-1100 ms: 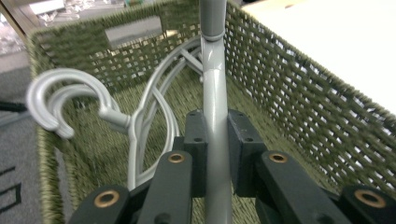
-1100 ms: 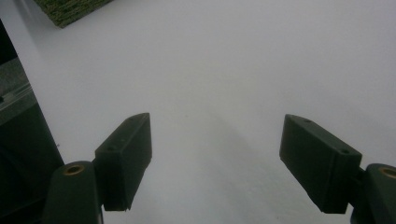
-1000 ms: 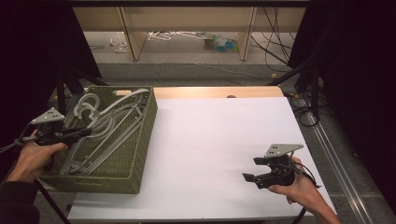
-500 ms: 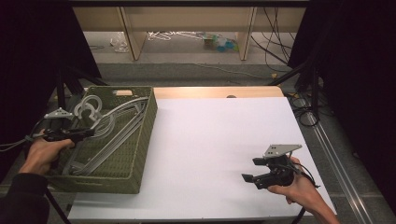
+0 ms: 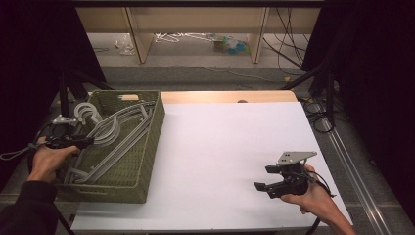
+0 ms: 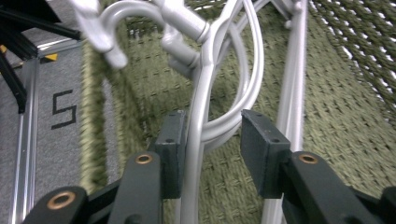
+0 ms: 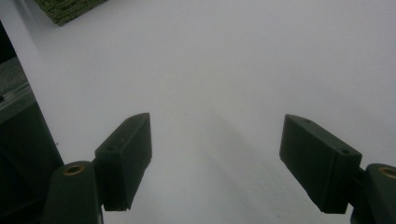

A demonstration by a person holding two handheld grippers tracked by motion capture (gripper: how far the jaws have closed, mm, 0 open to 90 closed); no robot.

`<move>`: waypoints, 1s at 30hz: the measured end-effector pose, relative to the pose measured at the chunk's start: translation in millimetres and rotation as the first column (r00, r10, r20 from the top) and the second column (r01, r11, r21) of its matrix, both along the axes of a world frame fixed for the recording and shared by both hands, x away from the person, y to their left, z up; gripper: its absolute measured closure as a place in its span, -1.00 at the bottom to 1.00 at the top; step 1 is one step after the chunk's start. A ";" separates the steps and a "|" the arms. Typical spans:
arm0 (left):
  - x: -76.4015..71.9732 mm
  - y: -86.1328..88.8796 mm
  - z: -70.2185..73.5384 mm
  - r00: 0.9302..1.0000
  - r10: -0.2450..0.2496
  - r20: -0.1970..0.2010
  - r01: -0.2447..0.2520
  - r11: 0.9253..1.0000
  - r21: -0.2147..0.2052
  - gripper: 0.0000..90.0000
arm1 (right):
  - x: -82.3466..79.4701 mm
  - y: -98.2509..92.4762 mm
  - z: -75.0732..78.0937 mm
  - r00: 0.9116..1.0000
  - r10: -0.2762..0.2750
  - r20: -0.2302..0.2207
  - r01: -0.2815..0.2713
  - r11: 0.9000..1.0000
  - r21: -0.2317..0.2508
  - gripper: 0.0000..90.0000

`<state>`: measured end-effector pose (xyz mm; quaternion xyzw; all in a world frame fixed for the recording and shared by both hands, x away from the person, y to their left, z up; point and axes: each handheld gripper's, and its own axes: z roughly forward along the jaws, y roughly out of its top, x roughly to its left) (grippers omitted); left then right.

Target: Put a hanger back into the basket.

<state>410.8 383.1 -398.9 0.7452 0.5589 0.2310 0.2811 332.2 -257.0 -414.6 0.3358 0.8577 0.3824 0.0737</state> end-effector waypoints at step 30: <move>-68.9 -84.2 31.4 0.943 -0.098 0.317 0.164 0.968 -0.191 -0.49 | 9.5 -0.5 -0.3 0.998 -0.037 0.059 0.033 0.996 0.078 -0.46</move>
